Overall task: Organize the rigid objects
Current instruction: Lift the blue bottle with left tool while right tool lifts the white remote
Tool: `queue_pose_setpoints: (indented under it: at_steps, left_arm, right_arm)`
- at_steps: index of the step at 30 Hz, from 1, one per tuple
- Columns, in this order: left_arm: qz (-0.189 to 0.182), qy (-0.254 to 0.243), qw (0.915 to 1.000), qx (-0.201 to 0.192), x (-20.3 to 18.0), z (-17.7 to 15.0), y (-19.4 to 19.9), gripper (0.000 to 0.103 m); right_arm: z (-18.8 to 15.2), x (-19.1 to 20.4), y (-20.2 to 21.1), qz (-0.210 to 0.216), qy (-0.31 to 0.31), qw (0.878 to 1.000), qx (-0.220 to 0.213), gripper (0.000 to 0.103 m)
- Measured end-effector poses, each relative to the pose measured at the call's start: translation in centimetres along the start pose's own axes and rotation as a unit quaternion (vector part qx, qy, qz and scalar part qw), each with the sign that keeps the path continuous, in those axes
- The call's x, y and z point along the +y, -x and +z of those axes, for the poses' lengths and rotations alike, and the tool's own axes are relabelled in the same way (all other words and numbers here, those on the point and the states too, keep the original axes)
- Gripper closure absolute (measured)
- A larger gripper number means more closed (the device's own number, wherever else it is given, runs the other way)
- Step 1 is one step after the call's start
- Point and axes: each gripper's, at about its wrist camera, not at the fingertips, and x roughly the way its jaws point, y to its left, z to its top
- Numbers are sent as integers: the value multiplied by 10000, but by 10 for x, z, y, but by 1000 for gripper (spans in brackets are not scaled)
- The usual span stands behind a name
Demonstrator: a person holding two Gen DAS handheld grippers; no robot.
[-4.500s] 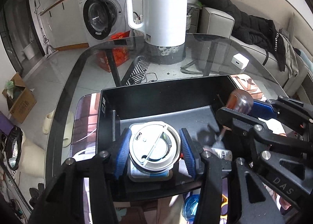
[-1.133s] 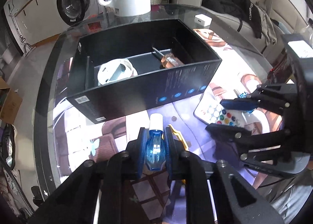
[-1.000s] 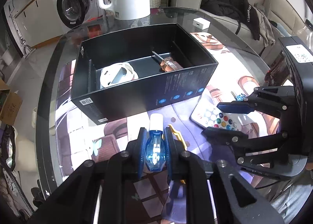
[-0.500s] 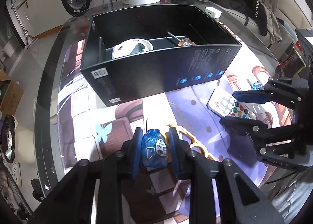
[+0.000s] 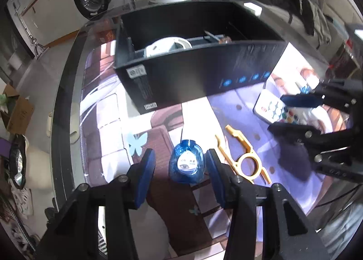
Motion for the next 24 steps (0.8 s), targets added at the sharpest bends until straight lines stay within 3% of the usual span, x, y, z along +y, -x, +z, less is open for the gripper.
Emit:
queue_pose_setpoints:
  at_steps: [3, 4, 5, 14, 20, 24]
  left_arm:
    - [-41, -12, 10000, -36, -1, 2, 0, 62]
    - [-167, -1, 9999, -9, -1, 3, 0, 73]
    - [-188, -2, 9998, 0, -3, 5, 1, 75]
    - [-43, -96, 9999, -105, -9, 6, 8, 75]
    - [-99, -183, 9979, -614, -14, 10, 34, 75]
    - [-184, -382, 9909, -1278, -23, 11, 64, 75]
  right_arm:
    - [0, 0, 0, -3, -3, 10000, -2, 64]
    - [0, 0, 0, -1, -6, 10000, 1, 64]
    - [0, 0, 0, -2, -8, 10000, -1, 64]
    - [-1, 3, 0, -106, 57, 9999, -68, 64]
    - [-2, 5, 14, -138, 16, 9993, -343, 64]
    - [2, 3, 36, -142, -51, 9970, -757, 64]
